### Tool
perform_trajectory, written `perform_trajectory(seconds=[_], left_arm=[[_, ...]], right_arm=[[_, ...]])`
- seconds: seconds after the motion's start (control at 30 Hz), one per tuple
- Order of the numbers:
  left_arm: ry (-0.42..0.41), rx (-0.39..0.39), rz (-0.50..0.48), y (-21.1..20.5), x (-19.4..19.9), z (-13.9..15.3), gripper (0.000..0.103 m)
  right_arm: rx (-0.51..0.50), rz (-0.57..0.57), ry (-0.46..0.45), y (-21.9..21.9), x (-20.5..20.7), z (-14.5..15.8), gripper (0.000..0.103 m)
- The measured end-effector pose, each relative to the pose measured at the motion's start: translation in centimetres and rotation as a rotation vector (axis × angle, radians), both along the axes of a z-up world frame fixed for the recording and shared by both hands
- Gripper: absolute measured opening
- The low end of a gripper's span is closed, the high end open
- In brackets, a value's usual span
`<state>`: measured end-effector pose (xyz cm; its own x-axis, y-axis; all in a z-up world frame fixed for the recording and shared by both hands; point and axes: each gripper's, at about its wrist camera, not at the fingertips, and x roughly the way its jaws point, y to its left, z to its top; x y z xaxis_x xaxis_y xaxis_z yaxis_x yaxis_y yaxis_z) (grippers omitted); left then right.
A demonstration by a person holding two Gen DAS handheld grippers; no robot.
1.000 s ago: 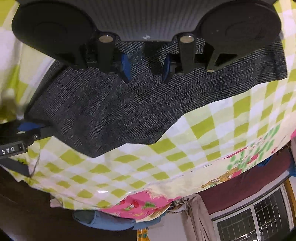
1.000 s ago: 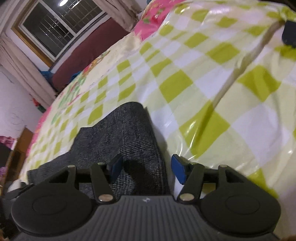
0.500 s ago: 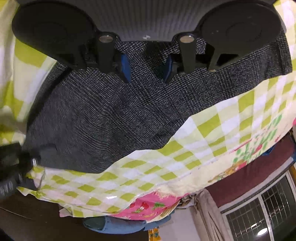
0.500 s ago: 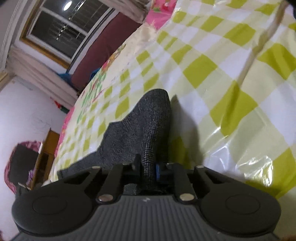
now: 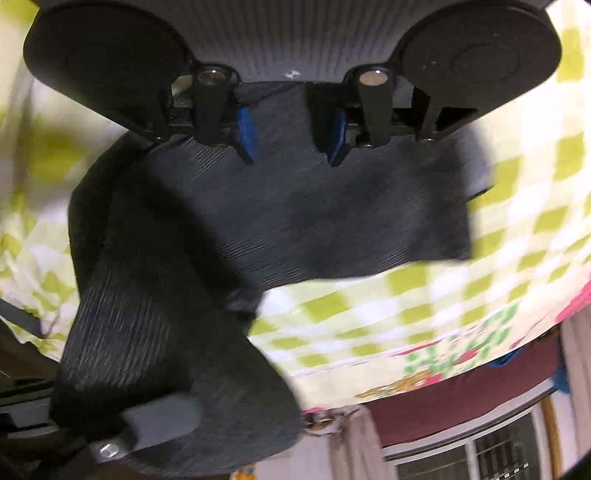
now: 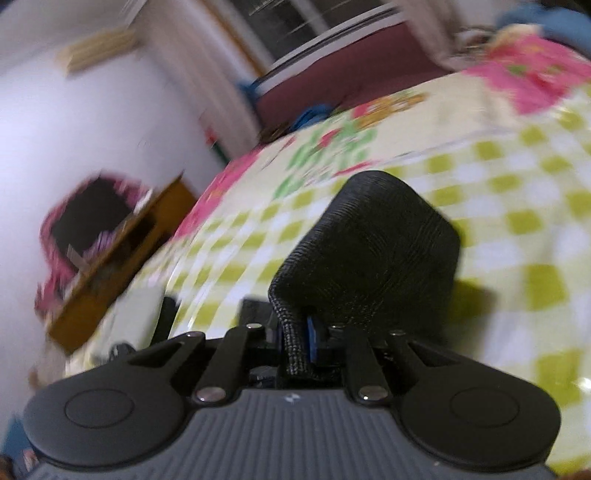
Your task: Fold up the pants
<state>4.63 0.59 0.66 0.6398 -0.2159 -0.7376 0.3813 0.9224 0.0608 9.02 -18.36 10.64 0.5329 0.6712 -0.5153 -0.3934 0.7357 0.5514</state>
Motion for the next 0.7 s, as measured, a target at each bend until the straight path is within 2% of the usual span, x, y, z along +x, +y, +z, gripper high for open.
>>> perform_trajectory(seconds=[0.2,0.27,0.37,0.4,0.47,0.57,0.63,0.7], left_arm=[[-0.019,-0.067,0.079,5.8,-1.7,0.9,0.058],[-0.016,-0.068,0.108,6.9,-1.9,0.9,0.059],[0.027,-0.1,0.137,8.3,-1.7,0.1,0.066],[0.046,-0.122,0.143,8.6,-1.6,-0.2,0.068],[0.073,-0.151,0.155,9.1,-1.2,-0.5,0.07],[0.085,-0.197,0.159,10.2,-1.6,-0.3,0.07],[0.1,-0.238,0.182,10.9,-1.6,-0.3,0.07],[0.062,-0.266,0.191,11.4,-2.0,0.4,0.069]], right_arm=[[-0.09,0.167,0.055,9.6,1.4,-2.0,0.012],[-0.12,0.198,0.057,11.7,1.2,-2.2,0.012],[-0.153,0.261,0.059,13.6,1.0,-2.3,0.01],[-0.154,0.284,0.06,14.1,0.9,-2.3,0.002],[-0.164,0.311,0.071,15.2,0.7,-2.1,0.002],[-0.216,0.297,0.046,14.9,0.4,-1.4,0.002],[-0.274,0.218,0.036,14.0,1.0,-1.0,0.007],[-0.302,0.147,0.027,13.2,1.9,-0.6,0.01]])
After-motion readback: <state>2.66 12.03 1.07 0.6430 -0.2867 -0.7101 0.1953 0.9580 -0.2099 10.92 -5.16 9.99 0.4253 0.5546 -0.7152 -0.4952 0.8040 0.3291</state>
